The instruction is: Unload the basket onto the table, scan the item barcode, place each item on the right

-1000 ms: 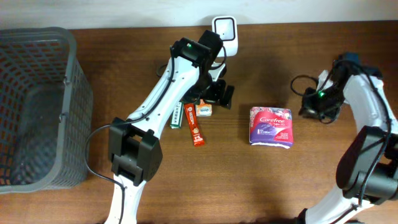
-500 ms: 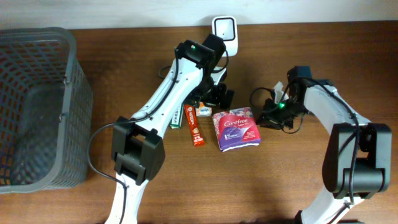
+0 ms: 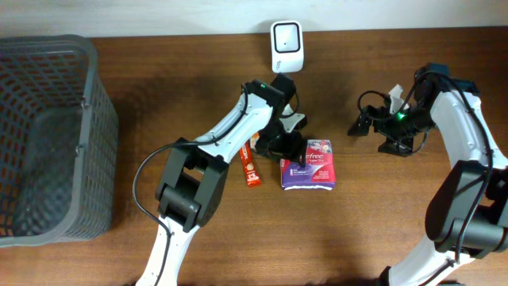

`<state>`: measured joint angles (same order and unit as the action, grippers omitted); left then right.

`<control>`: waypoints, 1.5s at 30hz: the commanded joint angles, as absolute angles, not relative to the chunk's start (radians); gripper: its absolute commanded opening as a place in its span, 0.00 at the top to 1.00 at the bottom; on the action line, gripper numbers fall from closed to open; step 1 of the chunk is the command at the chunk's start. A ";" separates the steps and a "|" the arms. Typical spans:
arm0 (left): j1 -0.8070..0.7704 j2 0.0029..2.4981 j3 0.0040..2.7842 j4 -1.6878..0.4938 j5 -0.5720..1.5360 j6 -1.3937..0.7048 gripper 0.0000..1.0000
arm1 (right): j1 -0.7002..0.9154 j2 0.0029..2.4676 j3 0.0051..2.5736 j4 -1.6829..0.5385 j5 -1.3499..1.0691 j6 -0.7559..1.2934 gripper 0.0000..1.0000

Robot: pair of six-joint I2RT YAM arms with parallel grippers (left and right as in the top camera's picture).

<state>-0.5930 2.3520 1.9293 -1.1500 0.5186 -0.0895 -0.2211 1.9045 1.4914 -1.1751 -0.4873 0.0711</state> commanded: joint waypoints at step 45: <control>-0.689 2.492 2.460 -1.689 -0.198 -0.373 0.53 | -0.223 1.904 1.504 -1.199 -0.336 0.060 0.01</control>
